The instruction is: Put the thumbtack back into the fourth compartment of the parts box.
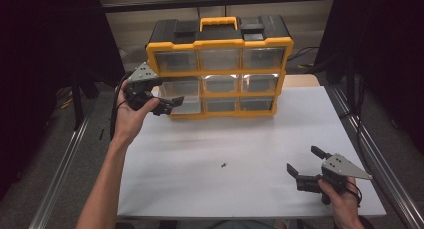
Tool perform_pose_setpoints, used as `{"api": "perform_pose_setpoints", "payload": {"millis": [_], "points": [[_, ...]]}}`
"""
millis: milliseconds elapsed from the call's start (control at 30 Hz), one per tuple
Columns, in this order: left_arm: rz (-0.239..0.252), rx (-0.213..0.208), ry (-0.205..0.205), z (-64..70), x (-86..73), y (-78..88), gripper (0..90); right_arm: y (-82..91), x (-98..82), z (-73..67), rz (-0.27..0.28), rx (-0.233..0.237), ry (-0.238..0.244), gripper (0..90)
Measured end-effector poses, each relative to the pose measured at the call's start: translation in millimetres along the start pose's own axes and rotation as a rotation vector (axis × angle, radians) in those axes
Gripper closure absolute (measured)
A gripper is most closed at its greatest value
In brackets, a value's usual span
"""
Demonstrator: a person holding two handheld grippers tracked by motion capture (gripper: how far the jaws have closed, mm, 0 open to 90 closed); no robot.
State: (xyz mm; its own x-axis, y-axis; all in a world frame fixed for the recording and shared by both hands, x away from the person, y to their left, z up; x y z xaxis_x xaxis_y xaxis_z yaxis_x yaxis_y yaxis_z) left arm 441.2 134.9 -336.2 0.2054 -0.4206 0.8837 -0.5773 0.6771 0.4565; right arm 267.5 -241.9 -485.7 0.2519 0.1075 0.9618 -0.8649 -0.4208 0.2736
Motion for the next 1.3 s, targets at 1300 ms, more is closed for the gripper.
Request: {"api": "perform_pose_setpoints", "payload": {"millis": [1300], "points": [[-0.07,-0.105,-0.022,62.6,-97.1,-27.9,8.9,-0.3,-0.3,-1.3,-0.001,0.004,0.007,0.8]]}}
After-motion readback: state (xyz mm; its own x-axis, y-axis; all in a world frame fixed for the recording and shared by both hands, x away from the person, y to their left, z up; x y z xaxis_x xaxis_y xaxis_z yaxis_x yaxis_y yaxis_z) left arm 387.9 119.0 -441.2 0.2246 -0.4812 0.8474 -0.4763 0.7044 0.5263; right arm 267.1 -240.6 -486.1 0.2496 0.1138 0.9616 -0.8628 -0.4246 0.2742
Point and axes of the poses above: each handheld gripper's, and its own axes: y roughly backward along the jaws, x roughly out of its top, z roughly to its right, the point moved 8 cm from there along -y, roughly forward along the jaws, and after that the axes turned 1 degree about -y, right-handed, at the moved point
